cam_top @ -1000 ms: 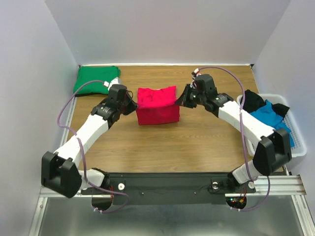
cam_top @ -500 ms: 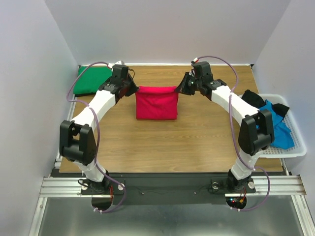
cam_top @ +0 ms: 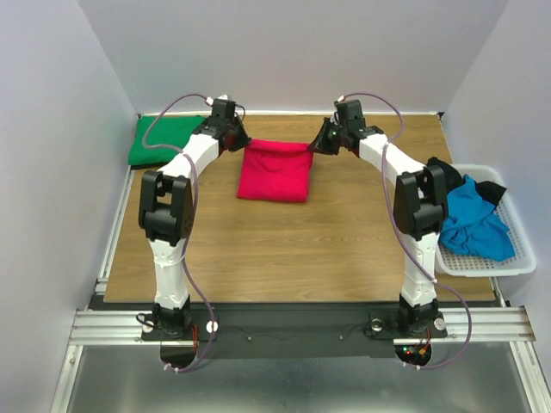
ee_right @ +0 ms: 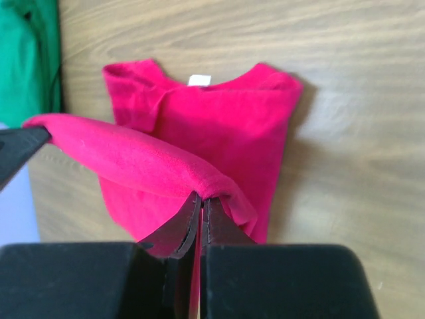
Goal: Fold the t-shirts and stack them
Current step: Fold the tshirt
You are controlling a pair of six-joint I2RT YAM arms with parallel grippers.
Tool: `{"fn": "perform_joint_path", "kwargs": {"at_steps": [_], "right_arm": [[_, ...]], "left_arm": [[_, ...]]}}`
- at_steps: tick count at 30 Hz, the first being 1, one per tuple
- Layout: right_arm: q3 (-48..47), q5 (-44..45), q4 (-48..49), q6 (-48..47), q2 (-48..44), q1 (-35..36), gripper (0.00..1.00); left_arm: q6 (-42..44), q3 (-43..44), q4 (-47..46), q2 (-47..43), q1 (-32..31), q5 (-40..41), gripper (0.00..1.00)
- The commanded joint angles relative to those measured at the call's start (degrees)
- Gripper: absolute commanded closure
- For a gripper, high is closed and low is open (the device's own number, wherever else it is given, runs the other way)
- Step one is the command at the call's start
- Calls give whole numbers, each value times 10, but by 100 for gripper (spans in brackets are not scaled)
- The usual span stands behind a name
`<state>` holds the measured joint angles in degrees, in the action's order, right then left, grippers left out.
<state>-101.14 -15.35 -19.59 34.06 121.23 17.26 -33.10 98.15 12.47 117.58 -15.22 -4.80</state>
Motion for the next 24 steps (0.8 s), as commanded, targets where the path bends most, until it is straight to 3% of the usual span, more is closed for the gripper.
{"fn": "perform_joint_path", "kwargs": {"at_steps": [1,7,8,9,11,12,13,14,15,24], "right_arm": [[-64,-11,10,-12,50,-18,99],[-134,-34,10,-5,109,-30,85],[-142,-35,10,-4,113,-31,82],[-144,-35,10,-4,114,-33,66],[-143,-35,10,-7,106,-34,45],[-141,-36,9,-11,103,-34,41],[-136,-41,10,-13,96,-34,34],[-129,-42,10,-15,88,-34,25],[-112,-50,10,-18,71,-34,0],[108,-69,12,-63,-109,-31,0]], "left_arm": [[17,58,-15,33,10,-1,100],[20,123,-10,82,13,-27,96],[24,139,-8,85,13,-28,84],[25,148,2,88,13,-27,60],[30,156,6,85,13,-28,41],[30,154,7,79,13,-29,38],[31,151,5,73,13,-30,3],[35,135,4,59,13,-30,1],[40,125,0,51,13,-29,1],[149,-58,-20,-18,13,-43,1]]}}
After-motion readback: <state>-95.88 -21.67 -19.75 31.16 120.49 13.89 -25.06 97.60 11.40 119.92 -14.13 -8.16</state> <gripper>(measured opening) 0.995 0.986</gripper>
